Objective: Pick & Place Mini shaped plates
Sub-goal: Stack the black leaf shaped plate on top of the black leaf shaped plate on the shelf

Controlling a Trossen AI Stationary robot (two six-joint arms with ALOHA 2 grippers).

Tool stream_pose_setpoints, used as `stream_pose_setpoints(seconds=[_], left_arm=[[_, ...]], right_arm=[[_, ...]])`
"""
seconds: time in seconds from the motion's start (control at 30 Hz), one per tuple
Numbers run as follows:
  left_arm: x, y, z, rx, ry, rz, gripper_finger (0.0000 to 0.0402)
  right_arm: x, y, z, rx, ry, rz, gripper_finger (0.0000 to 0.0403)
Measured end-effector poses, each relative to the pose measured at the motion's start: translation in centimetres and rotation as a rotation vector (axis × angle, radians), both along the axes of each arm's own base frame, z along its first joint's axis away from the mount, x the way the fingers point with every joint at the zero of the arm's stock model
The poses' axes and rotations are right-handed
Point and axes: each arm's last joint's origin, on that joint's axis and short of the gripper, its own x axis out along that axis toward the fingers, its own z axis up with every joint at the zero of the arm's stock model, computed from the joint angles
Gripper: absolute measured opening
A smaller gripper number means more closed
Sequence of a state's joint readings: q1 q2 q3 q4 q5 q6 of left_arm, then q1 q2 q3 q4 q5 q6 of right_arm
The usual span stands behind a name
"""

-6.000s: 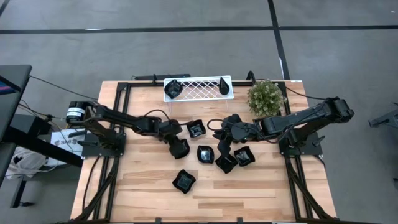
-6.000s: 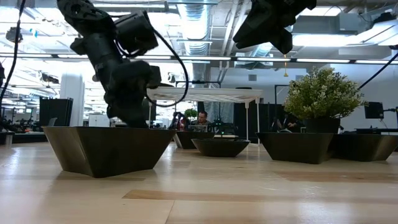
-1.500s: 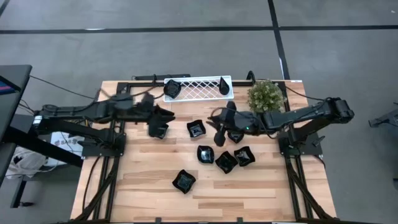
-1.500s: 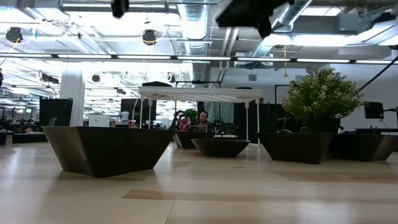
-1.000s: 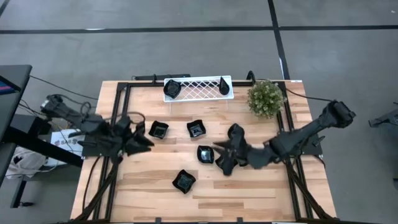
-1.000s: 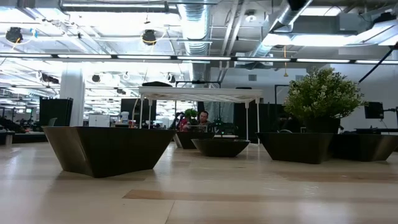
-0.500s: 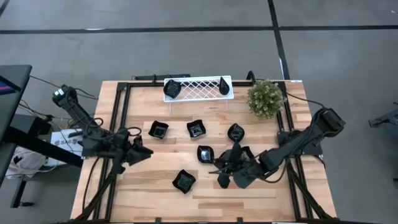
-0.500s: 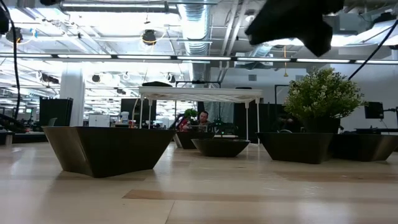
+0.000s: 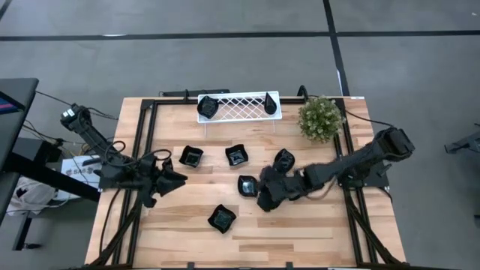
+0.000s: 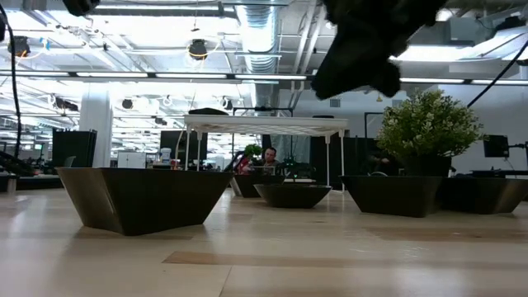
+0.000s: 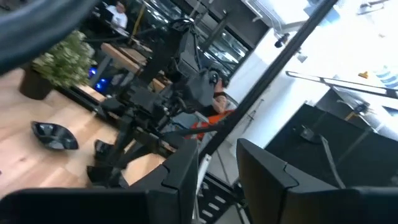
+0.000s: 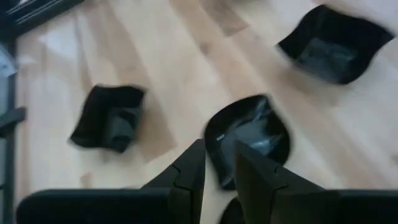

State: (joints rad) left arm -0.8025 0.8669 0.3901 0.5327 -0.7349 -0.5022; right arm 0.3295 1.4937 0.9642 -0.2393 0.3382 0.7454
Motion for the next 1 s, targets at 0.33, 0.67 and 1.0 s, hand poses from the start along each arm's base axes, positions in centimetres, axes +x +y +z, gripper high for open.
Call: stream_pose_setpoints(seconds=[0.33, 0.67, 1.0], left_arm=[[0.9, 1.2, 0.0, -0.003, 0.0, 0.081, 0.0112], [0.9, 1.2, 0.0, -0.003, 0.0, 0.081, 0.0112], [0.9, 1.2, 0.0, 0.0, 0.001, 0.081, 0.0112]], right_arm=[[1.0, -4.8, -0.2, -0.048, 0.065, 0.046, 0.0152], [0.8, -5.6, -1.6, -0.041, 0.035, 0.015, 0.0222], [-0.1, -5.5, -3.7, -0.055, 0.032, 0.006, 0.0208]])
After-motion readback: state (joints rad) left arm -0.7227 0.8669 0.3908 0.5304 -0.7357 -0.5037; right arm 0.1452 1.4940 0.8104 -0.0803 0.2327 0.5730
